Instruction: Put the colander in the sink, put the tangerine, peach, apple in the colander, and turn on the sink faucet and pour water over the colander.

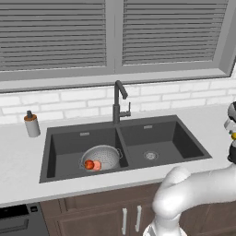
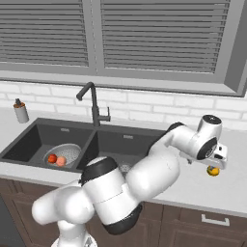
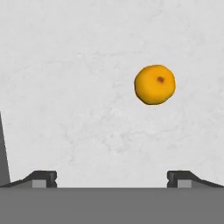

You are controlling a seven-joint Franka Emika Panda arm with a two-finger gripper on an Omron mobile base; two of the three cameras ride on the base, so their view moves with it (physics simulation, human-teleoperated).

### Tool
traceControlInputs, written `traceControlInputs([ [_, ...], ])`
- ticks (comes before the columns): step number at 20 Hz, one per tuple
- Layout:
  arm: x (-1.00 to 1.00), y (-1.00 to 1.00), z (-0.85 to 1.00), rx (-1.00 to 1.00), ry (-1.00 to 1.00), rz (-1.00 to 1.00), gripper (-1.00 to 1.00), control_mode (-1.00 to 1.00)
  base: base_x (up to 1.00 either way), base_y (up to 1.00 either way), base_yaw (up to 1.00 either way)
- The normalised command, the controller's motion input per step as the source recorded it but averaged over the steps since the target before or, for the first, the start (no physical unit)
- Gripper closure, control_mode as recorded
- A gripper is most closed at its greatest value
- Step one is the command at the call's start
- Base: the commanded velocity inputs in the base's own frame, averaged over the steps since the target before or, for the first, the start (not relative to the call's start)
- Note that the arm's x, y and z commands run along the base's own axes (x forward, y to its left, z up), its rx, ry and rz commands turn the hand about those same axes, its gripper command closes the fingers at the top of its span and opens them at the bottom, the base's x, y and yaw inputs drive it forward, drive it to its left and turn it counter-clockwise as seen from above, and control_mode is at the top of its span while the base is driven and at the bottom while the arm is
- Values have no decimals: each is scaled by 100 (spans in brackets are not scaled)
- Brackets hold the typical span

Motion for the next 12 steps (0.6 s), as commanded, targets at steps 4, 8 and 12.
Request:
traceControlInputs([
  [4,16,-12,-21,0,0,-7,-100,-100,0,0,0],
  [8,16,-17,-17,0,0,-8,-100,-100,0,0,0],
  [12,15,-16,-15,0,0,-11,-100,-100,0,0,0],
])
